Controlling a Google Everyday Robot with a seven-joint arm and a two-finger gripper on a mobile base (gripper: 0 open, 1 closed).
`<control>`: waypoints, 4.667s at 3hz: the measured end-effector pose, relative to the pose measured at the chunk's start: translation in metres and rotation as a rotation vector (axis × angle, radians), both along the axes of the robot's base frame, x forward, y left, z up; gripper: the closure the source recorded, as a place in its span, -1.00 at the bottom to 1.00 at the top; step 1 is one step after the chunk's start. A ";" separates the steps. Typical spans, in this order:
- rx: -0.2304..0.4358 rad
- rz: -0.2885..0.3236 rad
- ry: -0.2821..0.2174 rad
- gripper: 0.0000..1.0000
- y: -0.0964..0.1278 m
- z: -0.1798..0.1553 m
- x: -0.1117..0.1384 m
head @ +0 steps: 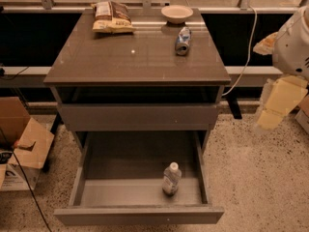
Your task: Pick blue plastic bottle from middle drawer and place on counter
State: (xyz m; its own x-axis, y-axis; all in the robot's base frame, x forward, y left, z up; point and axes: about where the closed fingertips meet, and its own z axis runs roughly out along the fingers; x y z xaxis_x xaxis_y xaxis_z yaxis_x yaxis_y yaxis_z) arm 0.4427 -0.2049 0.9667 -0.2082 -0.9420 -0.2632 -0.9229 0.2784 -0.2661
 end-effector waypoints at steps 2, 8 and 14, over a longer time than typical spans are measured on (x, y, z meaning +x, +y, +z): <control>0.170 -0.021 -0.019 -1.00 0.014 -0.087 0.018; 0.414 -0.159 0.127 -1.00 0.070 -0.280 0.047; 0.652 -0.390 0.269 -1.00 0.110 -0.443 0.059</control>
Offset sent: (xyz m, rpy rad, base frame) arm 0.0313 0.0187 -0.1291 0.2315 -0.0302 -0.0258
